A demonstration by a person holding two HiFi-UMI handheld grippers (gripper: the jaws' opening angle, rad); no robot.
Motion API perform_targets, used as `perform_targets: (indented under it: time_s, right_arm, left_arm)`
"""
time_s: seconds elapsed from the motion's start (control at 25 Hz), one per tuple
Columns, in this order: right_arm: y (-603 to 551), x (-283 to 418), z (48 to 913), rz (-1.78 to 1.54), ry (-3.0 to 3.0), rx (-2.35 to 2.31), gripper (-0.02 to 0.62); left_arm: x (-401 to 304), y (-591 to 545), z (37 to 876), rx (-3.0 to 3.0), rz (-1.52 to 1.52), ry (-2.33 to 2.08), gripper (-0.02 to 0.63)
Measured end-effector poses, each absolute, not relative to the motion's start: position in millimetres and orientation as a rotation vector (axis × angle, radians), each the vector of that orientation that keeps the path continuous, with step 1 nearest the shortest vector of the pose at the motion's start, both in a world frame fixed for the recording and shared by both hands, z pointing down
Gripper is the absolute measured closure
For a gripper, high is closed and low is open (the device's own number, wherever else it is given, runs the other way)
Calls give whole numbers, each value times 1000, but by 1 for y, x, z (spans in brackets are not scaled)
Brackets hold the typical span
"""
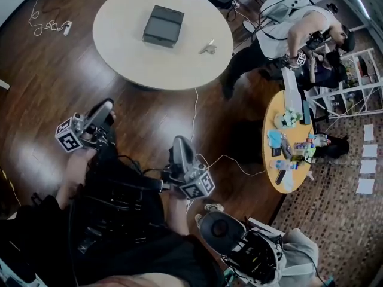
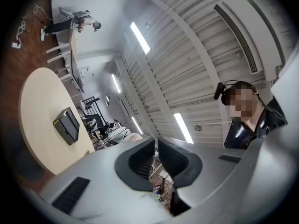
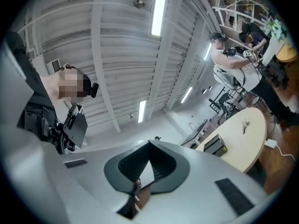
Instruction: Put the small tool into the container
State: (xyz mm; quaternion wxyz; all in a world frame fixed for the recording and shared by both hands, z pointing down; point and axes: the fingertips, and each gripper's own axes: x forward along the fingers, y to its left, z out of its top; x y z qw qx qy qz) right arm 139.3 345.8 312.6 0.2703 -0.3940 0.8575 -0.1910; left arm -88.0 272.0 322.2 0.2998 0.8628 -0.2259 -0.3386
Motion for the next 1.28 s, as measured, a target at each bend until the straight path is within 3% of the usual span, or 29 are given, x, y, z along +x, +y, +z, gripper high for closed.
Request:
perform_targets:
  time_s: [0.84,1.28]
  right_arm:
    - [157,2,314,-497,2399,-1161,615]
    - [94,24,347,-553,2424,-1181,614]
  left_arm:
    - [-210,78,349,2211,-976,-536,597]
    - [-187,33,367,2189,-908,-570,600]
